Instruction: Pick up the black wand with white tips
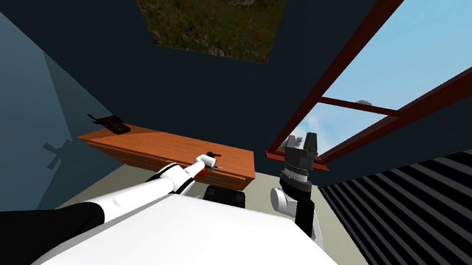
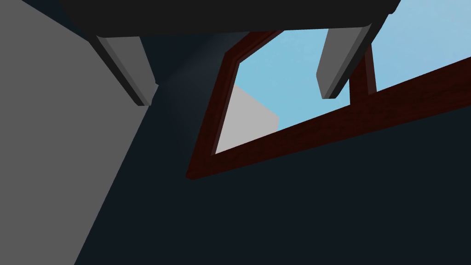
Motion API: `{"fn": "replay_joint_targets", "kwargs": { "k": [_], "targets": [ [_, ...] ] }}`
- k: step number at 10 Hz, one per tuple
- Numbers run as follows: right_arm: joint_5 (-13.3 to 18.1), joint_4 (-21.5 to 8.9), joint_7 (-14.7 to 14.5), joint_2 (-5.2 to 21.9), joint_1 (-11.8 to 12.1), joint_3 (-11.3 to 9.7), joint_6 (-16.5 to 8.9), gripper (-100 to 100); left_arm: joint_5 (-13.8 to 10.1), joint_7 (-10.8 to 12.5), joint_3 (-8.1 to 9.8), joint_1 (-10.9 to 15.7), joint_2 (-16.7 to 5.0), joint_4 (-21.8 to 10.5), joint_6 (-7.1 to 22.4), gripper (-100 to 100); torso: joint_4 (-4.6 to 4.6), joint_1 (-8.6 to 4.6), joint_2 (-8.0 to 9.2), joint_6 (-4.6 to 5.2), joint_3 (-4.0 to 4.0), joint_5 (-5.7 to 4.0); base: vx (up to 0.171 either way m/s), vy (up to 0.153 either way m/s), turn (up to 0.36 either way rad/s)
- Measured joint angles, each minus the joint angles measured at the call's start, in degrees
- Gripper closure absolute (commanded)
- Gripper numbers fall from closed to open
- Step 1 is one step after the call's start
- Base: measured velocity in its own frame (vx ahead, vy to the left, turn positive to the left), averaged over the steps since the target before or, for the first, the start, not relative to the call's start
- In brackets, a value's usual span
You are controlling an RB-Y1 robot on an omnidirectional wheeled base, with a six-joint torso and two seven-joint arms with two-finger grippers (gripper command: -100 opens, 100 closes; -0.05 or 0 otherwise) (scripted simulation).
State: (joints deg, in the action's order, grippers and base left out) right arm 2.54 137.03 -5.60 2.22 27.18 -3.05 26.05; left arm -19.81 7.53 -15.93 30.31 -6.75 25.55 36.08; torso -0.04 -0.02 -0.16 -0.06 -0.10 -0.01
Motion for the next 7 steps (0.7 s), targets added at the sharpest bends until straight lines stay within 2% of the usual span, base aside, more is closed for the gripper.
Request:
{"fn": "replay_joint_targets", "kwargs": {
  "k": [3, 4, 7],
  "targets": [
    [0.00, 0.00, 0.00, 0.00, 0.00, 0.00, 0.00, 0, 0.73, -0.83, 1.13, -0.90, 0.77, -2.43, -3.01, -100, -0.01, 0.01, -0.04, 0.00, -0.02, 0.00, 0.040, 0.001, -0.021],
    [0.00, 0.00, 0.00, 0.00, 0.00, 0.00, 0.00, 0, 0.75, -0.92, 1.19, -0.93, 0.79, -2.51, -3.24, 100, 0.02, 0.02, 0.12, 0.00, 0.06, 0.00, 0.000, 0.000, 0.000],
    [0.00, 0.00, 0.00, 0.00, -0.01, 0.00, 0.00, 0, 0.74, -0.91, 1.18, -1.00, 0.80, -2.55, -3.17, 100, 0.08, 0.00, 0.13, 0.02, 0.10, -0.01, -0.003, 0.000, 0.003]
  ]
}}
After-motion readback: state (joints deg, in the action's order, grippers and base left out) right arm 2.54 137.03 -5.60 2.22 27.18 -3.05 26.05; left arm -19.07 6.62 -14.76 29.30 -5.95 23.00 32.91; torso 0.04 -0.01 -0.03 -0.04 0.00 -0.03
